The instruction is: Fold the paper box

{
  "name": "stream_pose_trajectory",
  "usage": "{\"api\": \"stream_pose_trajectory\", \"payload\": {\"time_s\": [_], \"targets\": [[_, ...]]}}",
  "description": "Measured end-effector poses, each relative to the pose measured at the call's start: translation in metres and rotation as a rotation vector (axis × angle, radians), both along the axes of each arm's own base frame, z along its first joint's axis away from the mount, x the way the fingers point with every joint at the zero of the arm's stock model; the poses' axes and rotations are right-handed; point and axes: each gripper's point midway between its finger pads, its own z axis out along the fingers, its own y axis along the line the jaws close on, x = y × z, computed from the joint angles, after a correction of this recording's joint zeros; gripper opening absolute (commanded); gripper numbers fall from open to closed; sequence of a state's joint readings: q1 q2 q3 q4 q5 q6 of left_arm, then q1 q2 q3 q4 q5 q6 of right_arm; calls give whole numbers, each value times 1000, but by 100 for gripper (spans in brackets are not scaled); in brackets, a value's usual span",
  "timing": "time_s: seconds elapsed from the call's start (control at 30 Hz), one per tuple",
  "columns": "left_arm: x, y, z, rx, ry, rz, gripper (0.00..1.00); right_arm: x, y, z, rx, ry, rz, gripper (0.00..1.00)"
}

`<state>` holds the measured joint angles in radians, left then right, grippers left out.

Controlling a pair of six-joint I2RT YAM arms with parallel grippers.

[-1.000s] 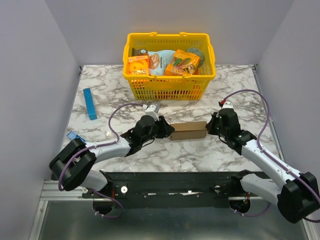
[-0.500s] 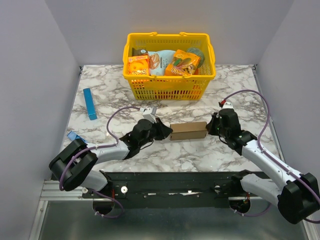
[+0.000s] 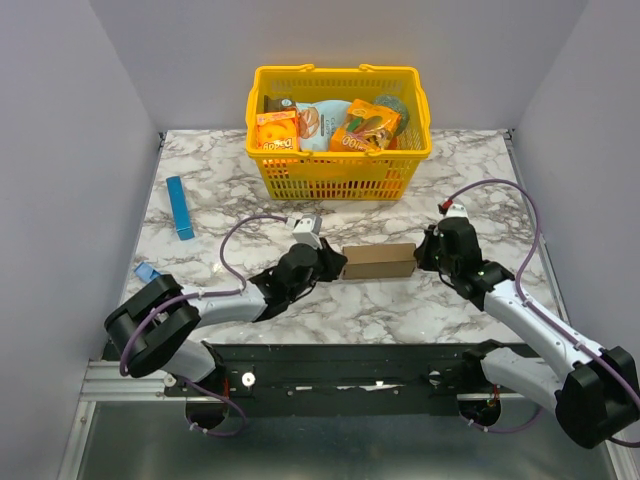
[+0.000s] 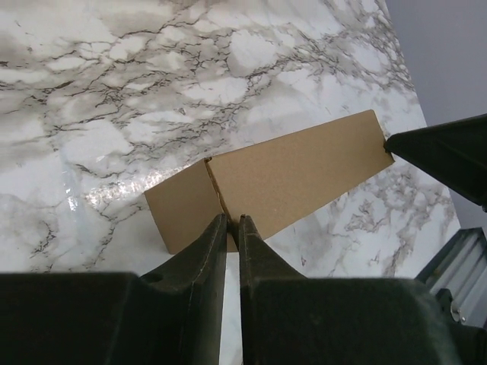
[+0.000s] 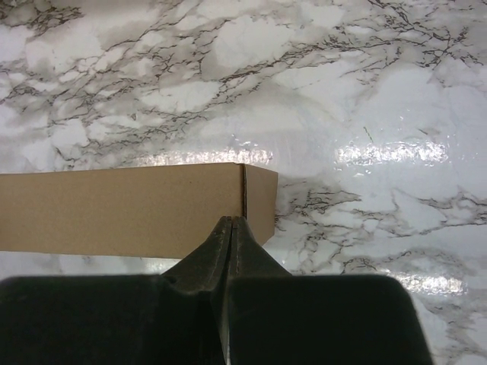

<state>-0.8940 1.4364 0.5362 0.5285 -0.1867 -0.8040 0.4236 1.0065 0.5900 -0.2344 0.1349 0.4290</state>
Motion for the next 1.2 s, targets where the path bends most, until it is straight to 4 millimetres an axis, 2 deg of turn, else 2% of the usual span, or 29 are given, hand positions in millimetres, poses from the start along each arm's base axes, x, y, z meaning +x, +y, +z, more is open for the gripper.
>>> {"api": "stream_pose_trajectory", "payload": {"time_s": [0.37,0.6,0.67,0.73,0.77,0.8,0.83,0.87,0.9,0.93,0.97,1.07,1.2], "targets": [[-4,-12,-3,136,-121,96,17,-4,-10,1,-22,-6,-32,6],[-30,-16,-4,165,-182,44,19,-15,-12,2,3,-6,-35,8],[-42,-18,-12,205,-177,-1,23,-22,-10,-1,22,9,-26,11],[-57,-8,-49,332,-130,-57,29,-31,-7,-5,39,32,-6,23],[-66,3,-69,408,-100,-85,39,-35,-6,-7,45,44,0,31],[-70,12,-79,449,-90,-93,44,-39,-6,-8,49,52,5,49],[-72,14,-79,458,-86,-100,48,-42,-7,-8,51,58,7,58],[-73,15,-77,459,-84,-104,58,-45,-7,-6,58,58,10,65],[-75,18,-76,464,-81,-113,63,-47,-8,-4,56,52,16,70],[-77,20,-74,463,-79,-116,67,-49,-9,-2,54,45,24,73],[-79,21,-68,449,-82,-123,75,-52,-9,2,51,38,35,75],[-79,23,-44,381,-105,-132,86,-52,-5,11,41,22,80,79],[-58,31,-10,280,-122,-91,96,-51,15,18,-13,16,175,86]]}}
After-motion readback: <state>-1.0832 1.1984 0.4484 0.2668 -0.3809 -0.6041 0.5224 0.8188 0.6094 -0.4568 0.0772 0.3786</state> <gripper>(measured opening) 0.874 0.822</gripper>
